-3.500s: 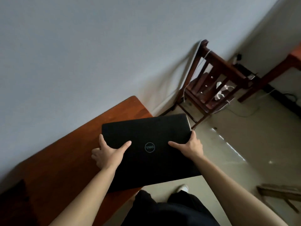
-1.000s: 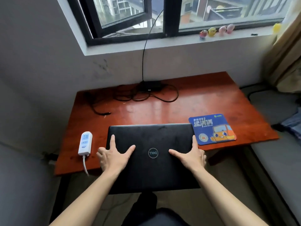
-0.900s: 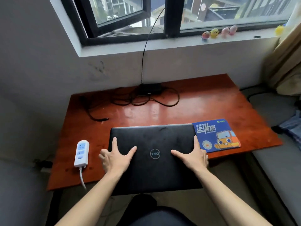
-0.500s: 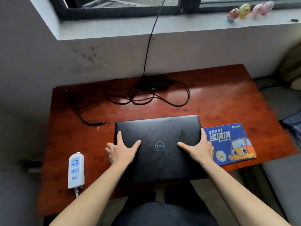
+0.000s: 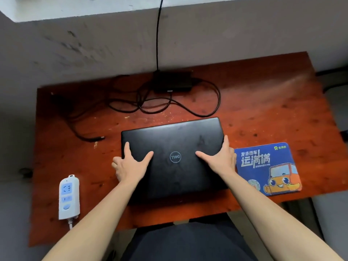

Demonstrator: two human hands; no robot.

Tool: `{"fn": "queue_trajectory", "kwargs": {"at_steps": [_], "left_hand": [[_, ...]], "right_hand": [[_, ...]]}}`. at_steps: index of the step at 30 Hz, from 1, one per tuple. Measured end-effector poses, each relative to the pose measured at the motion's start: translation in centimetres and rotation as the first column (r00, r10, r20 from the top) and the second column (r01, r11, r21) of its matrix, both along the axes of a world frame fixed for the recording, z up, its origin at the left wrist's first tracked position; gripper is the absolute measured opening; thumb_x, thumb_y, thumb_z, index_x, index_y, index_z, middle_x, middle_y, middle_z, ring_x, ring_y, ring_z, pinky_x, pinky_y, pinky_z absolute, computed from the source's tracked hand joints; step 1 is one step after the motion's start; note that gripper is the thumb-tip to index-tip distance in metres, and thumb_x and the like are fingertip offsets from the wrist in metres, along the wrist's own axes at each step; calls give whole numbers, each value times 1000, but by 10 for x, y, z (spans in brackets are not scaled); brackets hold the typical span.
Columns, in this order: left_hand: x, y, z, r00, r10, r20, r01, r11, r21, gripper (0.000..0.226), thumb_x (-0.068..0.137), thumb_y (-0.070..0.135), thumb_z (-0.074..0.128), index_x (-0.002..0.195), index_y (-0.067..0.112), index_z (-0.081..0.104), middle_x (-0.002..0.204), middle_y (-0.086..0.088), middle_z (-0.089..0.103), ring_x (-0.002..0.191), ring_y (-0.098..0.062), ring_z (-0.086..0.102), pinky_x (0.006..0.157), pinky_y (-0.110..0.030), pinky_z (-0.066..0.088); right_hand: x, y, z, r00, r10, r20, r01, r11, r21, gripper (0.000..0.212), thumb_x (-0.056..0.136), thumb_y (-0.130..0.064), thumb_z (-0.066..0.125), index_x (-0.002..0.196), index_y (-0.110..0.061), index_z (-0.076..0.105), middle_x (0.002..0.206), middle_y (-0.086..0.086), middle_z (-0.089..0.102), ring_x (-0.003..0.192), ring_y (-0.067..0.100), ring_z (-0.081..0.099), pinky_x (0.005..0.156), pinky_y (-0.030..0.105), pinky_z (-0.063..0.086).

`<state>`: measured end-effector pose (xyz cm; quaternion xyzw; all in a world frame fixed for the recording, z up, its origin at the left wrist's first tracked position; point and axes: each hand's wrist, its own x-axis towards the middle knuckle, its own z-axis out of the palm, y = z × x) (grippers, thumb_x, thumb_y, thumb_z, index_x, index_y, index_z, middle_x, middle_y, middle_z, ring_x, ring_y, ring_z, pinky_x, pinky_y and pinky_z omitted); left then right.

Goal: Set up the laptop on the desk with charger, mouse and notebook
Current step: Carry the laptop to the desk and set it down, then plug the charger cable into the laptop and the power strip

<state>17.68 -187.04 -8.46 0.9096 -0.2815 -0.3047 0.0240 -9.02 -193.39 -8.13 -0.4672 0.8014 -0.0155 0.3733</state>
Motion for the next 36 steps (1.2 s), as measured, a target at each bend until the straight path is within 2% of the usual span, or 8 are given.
{"fn": "queue_trajectory", "kwargs": {"at_steps": [8, 14, 23, 28, 33, 36], "left_hand": [[-7, 1, -1, 1000, -6, 6, 6, 1000, 2, 103, 77, 79, 56, 157, 39, 7, 135, -22, 36, 125, -37, 36, 99, -50, 41], [-9, 2, -4, 998, -51, 49, 48, 998, 45, 101, 81, 81, 48, 157, 36, 1, 136, -24, 37, 124, -37, 38, 99, -49, 41], [-11, 7, -11, 989, -110, 98, 103, 992, 76, 98, 84, 82, 37, 158, 33, -4, 139, -23, 36, 126, -36, 37, 102, -49, 40], [-14, 5, -10, 991, -91, 103, 85, 994, 64, 97, 83, 80, 43, 158, 33, 1, 138, -23, 38, 126, -36, 38, 102, -49, 40], [-18, 7, -12, 987, -118, 108, 111, 992, 63, 96, 84, 78, 43, 158, 32, 2, 139, -24, 37, 126, -37, 37, 102, -49, 40], [-14, 10, -14, 989, -131, 64, 128, 991, 41, 96, 84, 76, 48, 158, 33, 3, 144, -24, 33, 131, -38, 34, 105, -50, 38]], "right_hand": [[3, -3, -4, 999, 28, -37, -27, 999, 36, 134, 63, -71, 79, 160, -26, -2, 148, 20, 41, 140, 39, 35, 116, 50, 32], [5, -5, -2, 997, 42, -66, -39, 998, 49, 135, 63, -71, 80, 160, -26, -2, 149, 18, 43, 140, 37, 39, 112, 50, 39], [7, -2, -5, 994, 53, -96, -47, 997, 61, 128, 68, -69, 77, 160, -25, 0, 153, 15, 39, 141, 34, 38, 107, 49, 41], [3, 9, -11, 986, 104, -131, -105, 994, -3, 116, 72, -66, 76, 159, -22, 13, 153, 13, 39, 142, 33, 37, 110, 48, 39], [-5, 13, -16, 988, 112, -107, -114, 993, -18, 112, 74, -64, 76, 159, -24, 15, 155, 12, 37, 142, 33, 36, 112, 51, 40], [-5, 17, -16, 979, 164, -121, -167, 986, -18, 107, 79, -67, 68, 159, -24, 13, 158, 15, 31, 144, 35, 32, 113, 51, 38]]}}
